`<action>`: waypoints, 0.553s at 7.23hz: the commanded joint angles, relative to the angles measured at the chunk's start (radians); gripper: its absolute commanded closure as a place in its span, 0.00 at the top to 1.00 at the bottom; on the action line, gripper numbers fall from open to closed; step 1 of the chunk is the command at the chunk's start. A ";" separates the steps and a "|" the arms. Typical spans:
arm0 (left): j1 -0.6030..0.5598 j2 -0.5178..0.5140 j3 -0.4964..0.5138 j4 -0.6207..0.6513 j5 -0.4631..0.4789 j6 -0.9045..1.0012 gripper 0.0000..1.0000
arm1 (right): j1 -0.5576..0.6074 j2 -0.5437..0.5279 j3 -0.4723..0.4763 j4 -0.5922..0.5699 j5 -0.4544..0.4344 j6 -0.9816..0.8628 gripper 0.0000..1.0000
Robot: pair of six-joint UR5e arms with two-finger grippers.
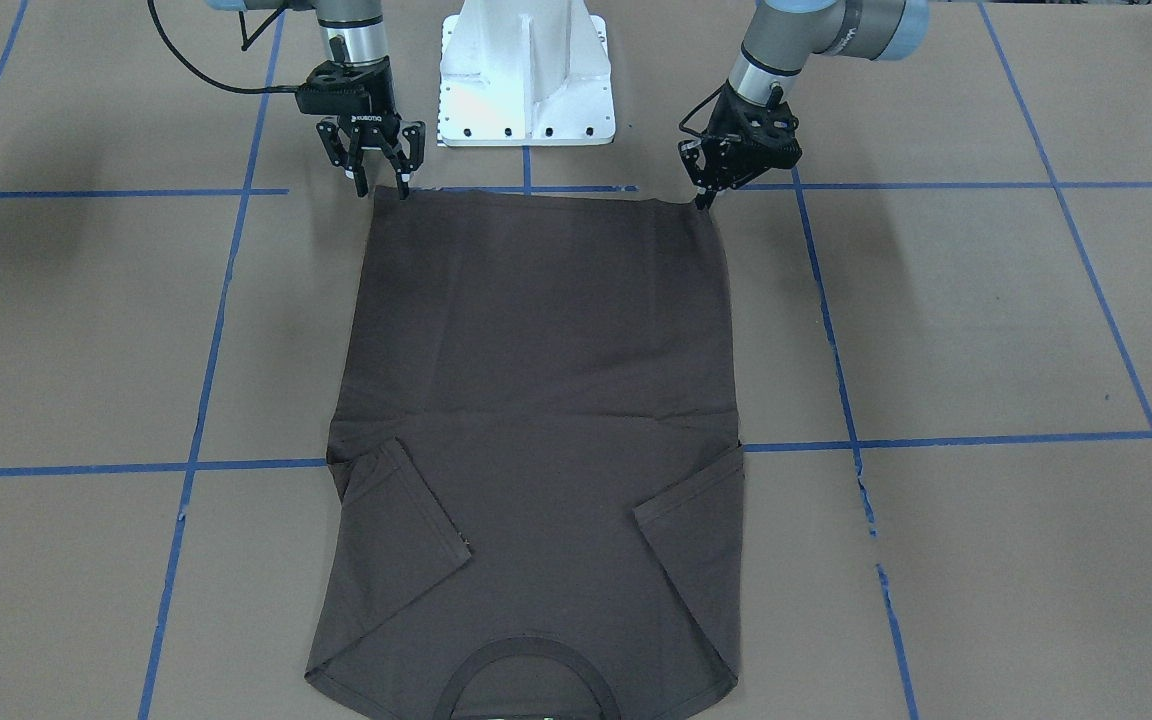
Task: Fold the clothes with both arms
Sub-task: 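Grasp the hem corners with both grippers, adjusting the right gripper's grip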
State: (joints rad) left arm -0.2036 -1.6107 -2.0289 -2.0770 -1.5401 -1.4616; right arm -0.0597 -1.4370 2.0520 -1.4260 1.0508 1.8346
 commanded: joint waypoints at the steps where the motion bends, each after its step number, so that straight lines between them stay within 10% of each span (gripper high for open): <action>1: 0.000 0.000 -0.005 0.000 0.000 0.000 0.00 | 0.000 0.004 -0.004 0.001 0.000 0.000 0.53; 2: 0.000 0.003 -0.019 0.000 -0.002 0.000 0.00 | 0.000 0.004 -0.010 0.001 0.000 0.002 0.46; 4: 0.000 0.005 -0.022 0.000 -0.002 0.001 0.00 | 0.001 0.009 -0.007 0.001 0.000 0.002 0.00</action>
State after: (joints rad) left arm -0.2040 -1.6070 -2.0480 -2.0770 -1.5414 -1.4615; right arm -0.0590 -1.4298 2.0441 -1.4251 1.0508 1.8359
